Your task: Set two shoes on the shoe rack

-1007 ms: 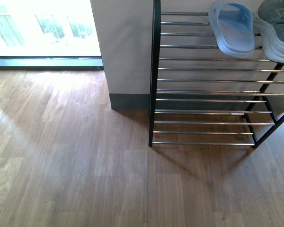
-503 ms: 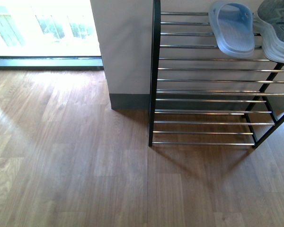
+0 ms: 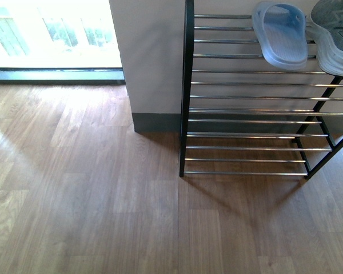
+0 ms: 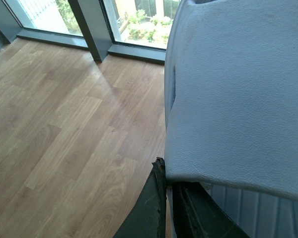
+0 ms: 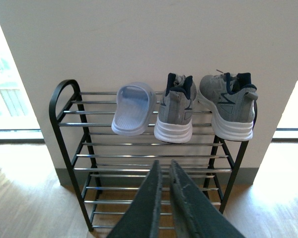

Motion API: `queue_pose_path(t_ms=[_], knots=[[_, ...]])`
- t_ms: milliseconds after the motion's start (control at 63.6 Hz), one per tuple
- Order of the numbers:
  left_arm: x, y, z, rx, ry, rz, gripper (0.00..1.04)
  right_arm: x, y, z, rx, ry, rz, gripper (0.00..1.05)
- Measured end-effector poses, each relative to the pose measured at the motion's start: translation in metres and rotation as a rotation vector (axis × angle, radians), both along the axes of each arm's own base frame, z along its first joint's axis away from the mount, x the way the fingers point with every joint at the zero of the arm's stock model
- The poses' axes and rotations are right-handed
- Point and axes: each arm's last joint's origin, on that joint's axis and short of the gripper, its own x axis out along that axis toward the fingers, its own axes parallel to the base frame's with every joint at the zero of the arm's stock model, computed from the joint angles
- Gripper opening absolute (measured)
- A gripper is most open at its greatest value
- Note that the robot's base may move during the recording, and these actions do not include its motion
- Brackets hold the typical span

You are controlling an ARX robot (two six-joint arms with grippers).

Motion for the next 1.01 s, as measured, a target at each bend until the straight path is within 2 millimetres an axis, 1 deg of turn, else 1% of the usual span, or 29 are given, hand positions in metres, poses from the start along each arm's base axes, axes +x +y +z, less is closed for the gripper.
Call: queue_pose_path(t_ms=[79, 142, 173, 204, 315, 346, 425, 488, 566, 1007], knots=[[0.0000, 0.0000, 0.0000, 0.000, 0.000, 0.000, 0.02, 0.0000, 0.0000, 0.0000, 0.000, 0.000, 0.000, 0.32], [0.0000, 0.0000, 0.0000, 0.000, 0.000, 0.000, 0.02, 0.0000, 0.0000, 0.0000, 0.000, 0.000, 0.000, 0.41], [0.0000, 0.0000, 0.0000, 0.000, 0.000, 0.000, 0.02, 0.0000, 0.0000, 0.0000, 0.000, 0.000, 0.000, 0.48], [0.0000, 0.0000, 0.0000, 0.000, 0.000, 0.000, 0.02, 0.0000, 0.0000, 0.0000, 0.000, 0.000, 0.000, 0.51], [0.0000, 0.0002, 0.0000, 0.002, 0.000, 0.005, 0.02, -0.0001, 0.0001, 0.0001, 0.000, -0.001, 0.005, 0.70], [0.0000, 0.0003, 0.0000, 0.002, 0.000, 0.006, 0.02, -0.0001, 0.0001, 0.0001, 0.000, -0.001, 0.005, 0.74], [0.0000, 0.0002, 0.0000, 0.001, 0.000, 0.004, 0.02, -0.0001, 0.0001, 0.0001, 0.000, -0.001, 0.004, 0.88], [0.0000, 0.0002, 0.0000, 0.001, 0.000, 0.002, 0.02, -0.0001, 0.0001, 0.0001, 0.000, -0.001, 0.004, 0.97], [0.0000, 0.0004, 0.0000, 0.002, 0.000, 0.006, 0.02, -0.0001, 0.0001, 0.0001, 0.000, -0.001, 0.004, 0.95], [-0.0001, -0.0008, 0.0002, -0.002, -0.001, -0.008, 0.02, -0.0001, 0.0000, -0.0001, 0.000, 0.001, -0.003, 0.96]])
